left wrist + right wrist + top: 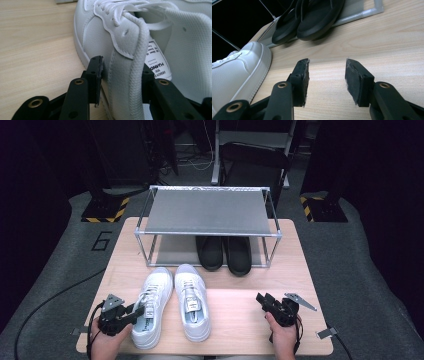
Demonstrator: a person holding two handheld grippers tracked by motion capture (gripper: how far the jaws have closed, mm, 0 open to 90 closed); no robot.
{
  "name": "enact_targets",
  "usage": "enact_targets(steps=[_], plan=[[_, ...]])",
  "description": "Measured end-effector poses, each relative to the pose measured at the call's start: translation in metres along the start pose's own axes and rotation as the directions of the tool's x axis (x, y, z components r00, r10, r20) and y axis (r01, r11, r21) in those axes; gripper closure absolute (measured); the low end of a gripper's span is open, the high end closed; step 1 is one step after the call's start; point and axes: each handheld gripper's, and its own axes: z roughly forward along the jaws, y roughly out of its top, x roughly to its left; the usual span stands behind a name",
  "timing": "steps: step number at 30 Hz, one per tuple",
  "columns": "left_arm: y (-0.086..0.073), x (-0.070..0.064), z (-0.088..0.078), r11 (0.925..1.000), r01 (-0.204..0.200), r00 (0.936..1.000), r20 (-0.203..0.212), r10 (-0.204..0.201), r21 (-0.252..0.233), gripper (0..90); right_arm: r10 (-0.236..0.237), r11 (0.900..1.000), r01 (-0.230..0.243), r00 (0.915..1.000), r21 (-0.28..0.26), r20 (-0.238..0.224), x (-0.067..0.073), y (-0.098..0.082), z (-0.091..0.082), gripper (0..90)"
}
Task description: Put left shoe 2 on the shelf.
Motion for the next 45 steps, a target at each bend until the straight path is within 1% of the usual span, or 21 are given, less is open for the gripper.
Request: enact_targets(steps=[2, 4, 5, 6, 7, 9, 12, 15, 16, 18, 20, 21, 22, 25, 27, 28, 29, 35, 39, 42, 45], plan=[[-0.0004, -0.0005, 0.001, 0.9998, 0.019, 0.9998, 0.001, -0.019, -0.01, 64.2, 0.005, 1.0, -0.005, 1.0, 0.001, 0.003, -0.0002, -0.0002, -0.0002, 53.9], [0.0002, -0.0016, 0.0014, 0.9998, 0.019, 0.9998, -0.008, -0.019, -0.004, 64.7, 0.007, 1.0, -0.007, 1.0, 0.006, 0.005, -0.0001, -0.0005, 0.0002, 53.9], [0.001, -0.0018, 0.0008, 0.9998, 0.018, 0.9998, -0.008, -0.018, 0.008, 65.0, 0.004, 1.0, -0.004, 1.0, 0.007, 0.003, -0.0004, -0.0006, 0.0007, 53.9], [0.0009, -0.0021, 0.0013, 0.9998, 0.021, 0.9997, -0.01, -0.021, 0.003, 65.2, 0.005, 1.0, -0.005, 1.0, 0.007, 0.001, -0.0003, -0.0008, 0.001, 53.9], [0.0008, -0.002, 0.0017, 0.9994, 0.035, 0.9993, -0.01, -0.035, -0.002, 65.3, 0.005, 1.0, -0.005, 1.0, 0.008, 0.001, 0.0002, -0.001, 0.0012, 53.9], [0.001, -0.0009, 0.0011, 0.9982, 0.059, 0.9982, 0.003, -0.059, 0.007, 65.3, 0.005, 1.0, -0.005, 1.0, 0.007, 0.0, 0.0008, -0.0011, 0.0019, 53.9], [0.0014, -0.0008, 0.0013, 0.9985, 0.054, 0.9985, 0.006, -0.054, 0.01, 65.5, 0.002, 1.0, -0.002, 1.0, 0.006, -0.002, 0.0006, -0.0012, 0.002, 53.9], [0.0001, -0.0022, 0.001, 0.9999, 0.008, 0.9998, -0.018, -0.008, 0.008, 68.5, 0.009, 1.0, -0.009, 1.0, 0.004, 0.001, -0.0006, -0.0009, 0.0011, 53.8], [-0.0012, -0.0034, 0.0019, 0.9999, 0.008, 0.9994, -0.032, -0.009, -0.007, 69.9, 0.011, 1.0, -0.011, 0.9999, 0.004, 0.0, -0.0011, -0.001, 0.0012, 53.8], [-0.0019, -0.0038, 0.0017, 0.9999, 0.008, 0.9993, -0.037, -0.008, -0.008, 72.5, 0.014, 1.0, -0.014, 0.9999, 0.002, 0.002, -0.002, -0.0011, 0.0016, 53.9], [-0.003, -0.0031, 0.0019, 0.9994, 0.029, 0.9988, -0.038, -0.03, -0.021, 73.8, 0.016, 1.0, -0.016, 0.9999, 0.004, 0.001, -0.0023, -0.0011, 0.0016, 53.9], [-0.0031, -0.0026, 0.0019, 0.9986, 0.047, 0.9983, -0.034, -0.048, -0.025, 74.2, 0.017, 1.0, -0.017, 0.9999, 0.004, 0.0, -0.0022, -0.0011, 0.0018, 53.8], [-0.0029, -0.0017, 0.0012, 0.9985, 0.053, 0.9983, -0.025, -0.053, -0.016, 74.6, 0.017, 1.0, -0.017, 0.9999, 0.004, 0.0, -0.0022, -0.0011, 0.0018, 53.8], [-0.0029, -0.0016, 0.0013, 0.9964, 0.081, 0.9963, -0.025, -0.082, -0.023, 75.5, 0.018, 1.0, -0.018, 0.9998, 0.004, -0.001, -0.0028, -0.0013, 0.0019, 53.8], [-0.0036, -0.0023, 0.0013, 0.9947, 0.097, 0.9947, -0.031, -0.098, -0.033, 76.1, 0.024, 1.0, -0.024, 0.9997, 0.006, -0.002, -0.0036, -0.0016, 0.0022, 53.8], [-0.0044, -0.0032, 0.0019, 0.9932, 0.106, 0.9934, -0.04, -0.107, -0.049, 76.6, 0.028, 1.0, -0.028, 0.9996, 0.008, 0.0, -0.0042, -0.0017, 0.0022, 53.8], [-0.0045, -0.0031, 0.0011, 0.9931, 0.109, 0.9931, -0.039, -0.11, -0.044, 77.2, 0.038, 0.999, -0.038, 0.9993, 0.011, 0.005, -0.004, -0.0019, 0.002, 53.8], [-0.0064, -0.0042, 0.0011, 0.9868, 0.14, 0.9883, -0.05, -0.144, -0.082, 79.0, 0.044, 0.999, -0.044, 0.999, 0.007, -0.003, -0.006, -0.0022, 0.0026, 53.8], [-0.0074, -0.0047, 0.0007, 0.9852, 0.143, 0.9872, -0.058, -0.148, -0.095, 80.0, 0.046, 0.999, -0.046, 0.9989, 0.009, 0.005, -0.0072, -0.0024, 0.0023, 53.8], [-0.0068, -0.0045, -0.0005, 0.9847, 0.147, 0.9869, -0.053, -0.153, -0.092, 80.4, 0.062, 0.998, -0.062, 0.9981, 0.012, 0.003, -0.0072, -0.0024, 0.0019, 53.8], [-0.0064, -0.0042, -0.0007, 0.9825, 0.157, 0.9855, -0.05, -0.162, -0.101, 80.8, 0.06, 0.998, -0.06, 0.9982, 0.005, 0.006, -0.0077, -0.0023, 0.0018, 53.7]])
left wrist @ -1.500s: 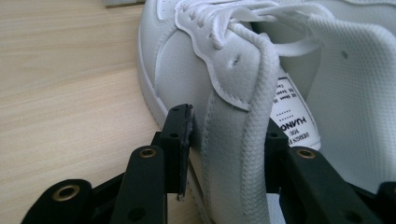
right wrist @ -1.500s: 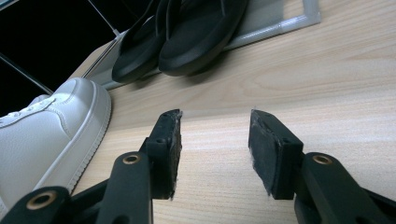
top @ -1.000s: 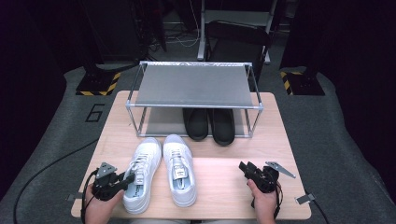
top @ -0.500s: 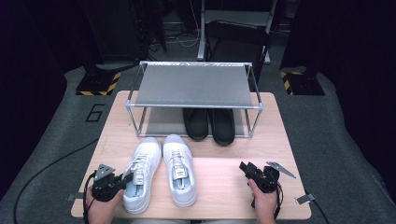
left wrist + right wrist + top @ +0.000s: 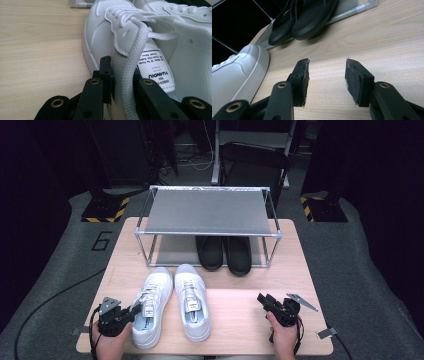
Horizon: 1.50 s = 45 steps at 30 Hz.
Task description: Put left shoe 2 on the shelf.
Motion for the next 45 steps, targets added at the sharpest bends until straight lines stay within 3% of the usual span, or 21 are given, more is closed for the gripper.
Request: enact_targets(steps=[2, 4, 15, 24, 35, 40, 45], plan=[[0.0, 0.0, 0.001, 0.9997, 0.008, 0.9999, -0.008, -0.008, -0.021, 81.0, -0.001, 1.0, 0.001, 1.0, -0.002, 0.001, 0.0, 0.0, 0.0, 53.8], [0.001, 0.001, -0.001, 0.9999, 0.009, 1.0, 0.001, -0.009, -0.005, 81.2, 0.004, 1.0, -0.004, 1.0, -0.001, 0.003, 0.0, 0.0, 0.0, 53.7], [0.003, -0.002, 0.0, 0.9995, 0.001, 1.0, 0.002, -0.001, -0.031, 81.8, 0.005, 1.0, -0.005, 1.0, -0.002, 0.004, -0.001, 0.0, -0.001, 53.7], [0.002, -0.003, -0.001, 0.9997, -0.026, 0.9996, -0.007, 0.026, 0.0, 80.5, 0.01, 1.0, -0.01, 0.9999, -0.004, 0.003, -0.001, 0.0, -0.001, 53.7], [0.012, 0.003, 0.004, 0.9949, -0.039, 0.9972, 0.067, 0.033, 0.093, 64.9, 0.004, 1.0, -0.004, 1.0, -0.002, 0.006, -0.001, 0.0, -0.001, 53.6], [0.014, 0.003, 0.007, 0.9936, -0.081, 0.9942, 0.077, 0.075, 0.079, 63.1, 0.001, 1.0, -0.001, 1.0, -0.003, -0.001, -0.001, 0.0, 0.0, 53.6], [0.015, 0.007, 0.01, 0.9938, -0.096, 0.9906, 0.103, 0.09, 0.056, 62.7, 0.004, 1.0, -0.004, 1.0, -0.002, -0.001, -0.001, 0.0, 0.0, 53.6]])
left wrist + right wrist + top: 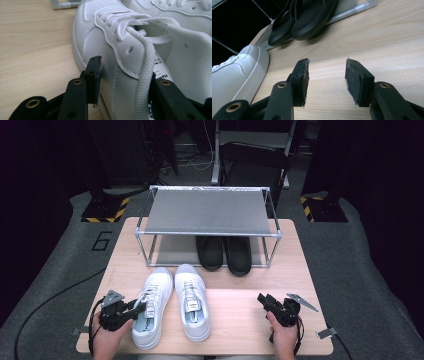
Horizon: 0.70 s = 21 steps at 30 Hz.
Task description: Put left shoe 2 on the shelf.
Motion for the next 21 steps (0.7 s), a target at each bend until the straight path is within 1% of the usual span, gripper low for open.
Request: enact_targets(steps=[1, 3, 4, 5, 6, 7, 8, 9, 10, 11, 12, 13, 14, 16, 17, 18, 21], plan=[[-0.0004, 0.0018, -0.0019, 1.0, 0.005, 0.9999, 0.01, -0.005, -0.002, 65.6, -0.003, 1.0, 0.003, 1.0, 0.0, 0.001, -0.0003, 0.0, 0.0, 53.6], [-0.0005, -0.0006, -0.0025, 1.0, 0.0, 1.0, -0.007, 0.0, -0.007, 70.1, 0.003, 1.0, -0.003, 1.0, 0.002, 0.004, 0.0002, -0.0002, -0.0003, 53.6], [-0.0005, -0.0006, -0.0025, 1.0, 0.0, 1.0, -0.007, 0.0, -0.007, 72.2, 0.002, 1.0, -0.002, 1.0, 0.001, 0.002, 0.0001, -0.0002, 0.0, 53.6], [0.0, -0.003, -0.0031, 0.9999, -0.001, 0.9996, -0.029, 0.001, -0.012, 74.0, -0.001, 1.0, 0.001, 1.0, 0.0, 0.0, -0.0001, -0.0002, 0.0003, 53.6], [-0.0001, -0.0041, -0.0035, 0.9998, 0.004, 0.9993, -0.038, -0.004, -0.022, 76.0, -0.001, 1.0, 0.001, 1.0, 0.0, 0.0, 0.0, -0.0003, 0.0004, 53.6], [-0.0008, -0.0049, -0.0032, 0.9991, 0.011, 0.9985, -0.052, -0.013, -0.041, 77.5, -0.001, 1.0, 0.001, 1.0, 0.001, 0.0, 0.0, -0.0004, 0.0005, 53.6], [-0.0008, -0.0049, -0.0032, 0.9991, 0.011, 0.9985, -0.052, -0.013, -0.041, 79.0, 0.0, 1.0, 0.0, 1.0, 0.0, -0.001, 0.0, -0.0006, 0.0006, 53.6], [-0.0012, -0.0038, -0.0053, 0.9987, 0.02, 0.9979, -0.061, -0.023, -0.047, 80.3, 0.001, 1.0, -0.001, 1.0, 0.001, -0.003, -0.0002, -0.0006, 0.0005, 53.6], [-0.0017, -0.0029, -0.0055, 0.9977, 0.038, 0.9975, -0.057, -0.041, -0.056, 81.0, 0.003, 1.0, -0.003, 1.0, 0.001, -0.003, -0.0003, -0.0006, 0.0005, 53.6], [-0.002, -0.0025, -0.0056, 0.9971, 0.045, 0.9972, -0.057, -0.049, -0.061, 81.3, 0.004, 1.0, -0.004, 1.0, 0.001, -0.003, -0.0004, -0.0006, 0.0004, 53.6], [-0.0021, -0.0032, -0.0057, 0.997, 0.046, 0.9968, -0.062, -0.05, -0.062, 81.7, 0.002, 1.0, -0.002, 1.0, 0.001, 0.002, -0.0008, -0.0006, 0.0001, 53.6], [-0.002, -0.004, -0.0055, 0.997, 0.043, 0.9963, -0.071, -0.048, -0.065, 82.2, 0.011, 1.0, -0.011, 0.9999, 0.005, 0.0, -0.0006, -0.0007, 0.0002, 53.6], [-0.0017, -0.0047, -0.0055, 0.9969, 0.045, 0.9959, -0.075, -0.049, -0.065, 82.4, 0.008, 1.0, -0.008, 1.0, 0.001, -0.001, -0.0012, -0.0007, 0.0005, 53.6], [-0.0014, -0.0049, -0.0057, 0.9962, 0.055, 0.9952, -0.077, -0.06, -0.067, 82.8, 0.011, 1.0, -0.011, 0.9999, 0.003, -0.001, -0.0013, -0.0007, 0.0004, 53.6], [-0.0018, -0.0053, -0.0048, 0.9951, 0.057, 0.9945, -0.083, -0.064, -0.08, 83.0, 0.011, 1.0, -0.011, 0.9999, 0.002, -0.001, -0.0013, -0.0007, 0.0003, 53.6], [-0.0016, -0.0055, -0.0056, 0.9959, 0.054, 0.9949, -0.081, -0.059, -0.072, 83.1, 0.01, 1.0, -0.01, 0.9999, 0.002, -0.002, -0.0012, -0.0007, 0.0004, 53.6], [-0.0023, -0.0068, -0.0056, 0.9949, 0.055, 0.9945, -0.084, -0.062, -0.084, 83.3, 0.01, 1.0, -0.01, 0.9999, 0.001, -0.002, -0.0015, -0.0007, 0.0004, 53.6]])
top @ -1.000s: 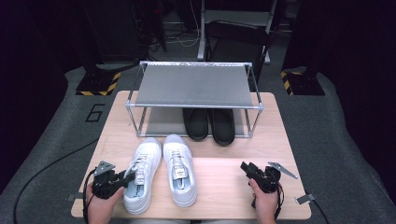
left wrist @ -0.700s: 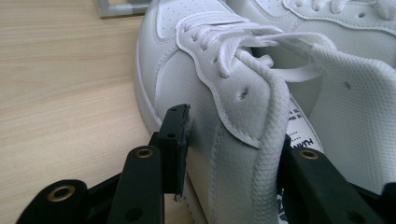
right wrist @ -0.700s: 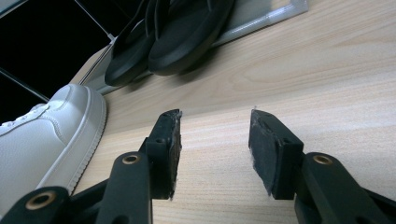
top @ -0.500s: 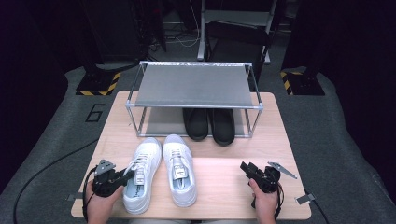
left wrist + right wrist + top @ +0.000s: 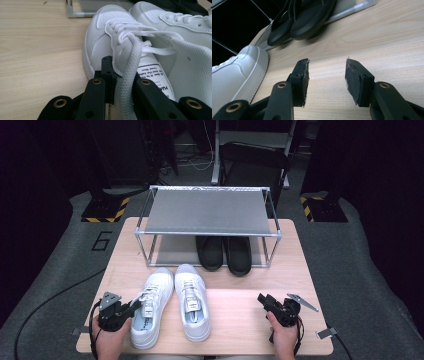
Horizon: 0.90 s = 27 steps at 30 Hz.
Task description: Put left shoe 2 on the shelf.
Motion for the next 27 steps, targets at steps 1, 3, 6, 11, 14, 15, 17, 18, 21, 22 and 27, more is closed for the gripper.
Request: enact_targets(steps=[1, 3, 6, 11, 14, 15, 17, 18, 21, 22, 27], plan=[[0.0, 0.0, 0.0, 1.0, 0.006, 1.0, 0.0, -0.006, -0.008, 83.3, 0.002, 1.0, -0.002, 1.0, 0.003, 0.006, 0.0, 0.0, -0.001, 53.6], [0.001, 0.0, -0.001, 0.9998, 0.014, 0.9999, 0.005, -0.014, -0.012, 83.5, 0.003, 1.0, -0.003, 1.0, 0.003, 0.002, 0.0, 0.0, 0.0, 53.6], [0.003, -0.001, -0.002, 0.9995, 0.02, 0.9998, -0.001, -0.02, -0.026, 83.5, 0.002, 1.0, -0.002, 1.0, 0.004, 0.004, 0.0, 0.0, 0.0, 53.6], [0.007, -0.001, -0.006, 0.9994, 0.012, 0.9999, -0.004, -0.013, -0.031, 83.3, 0.001, 1.0, -0.001, 1.0, 0.002, 0.006, -0.001, 0.0, 0.0, 53.6], [0.007, -0.001, -0.007, 0.9995, 0.013, 0.9999, -0.003, -0.013, -0.03, 83.3, 0.001, 1.0, -0.001, 1.0, 0.0, 0.008, -0.001, 0.0, -0.001, 53.6], [0.007, -0.001, -0.007, 0.9995, 0.013, 0.9999, -0.003, -0.013, -0.03, 83.2, 0.002, 1.0, -0.002, 1.0, 0.0, 0.008, -0.001, 0.0, -0.001, 53.6], [0.008, -0.002, -0.007, 0.9995, 0.015, 0.9999, -0.001, -0.015, -0.026, 83.2, 0.006, 1.0, -0.006, 0.9999, 0.0, 0.008, 0.0, 0.0, -0.001, 53.7], [0.008, -0.002, -0.008, 0.9996, 0.015, 0.9999, -0.003, -0.015, -0.024, 83.2, 0.006, 1.0, -0.006, 0.9999, 0.0, 0.009, 0.0, 0.0, -0.001, 53.6], [0.009, -0.002, -0.007, 0.9993, 0.017, 0.9998, -0.01, -0.017, -0.033, 83.2, 0.012, 1.0, -0.012, 0.9999, 0.002, 0.011, 0.0, 0.0, -0.001, 53.6], [0.01, -0.003, -0.009, 0.9995, 0.015, 0.9998, -0.011, -0.015, -0.027, 83.2, 0.001, 1.0, -0.001, 0.9999, -0.001, 0.012, -0.001, 0.001, -0.001, 53.6], [0.016, -0.004, -0.014, 0.9991, 0.017, 0.9998, -0.01, -0.018, -0.039, 83.2, 0.008, 1.0, -0.008, 0.9999, -0.001, 0.01, -0.001, 0.001, -0.001, 53.6]])
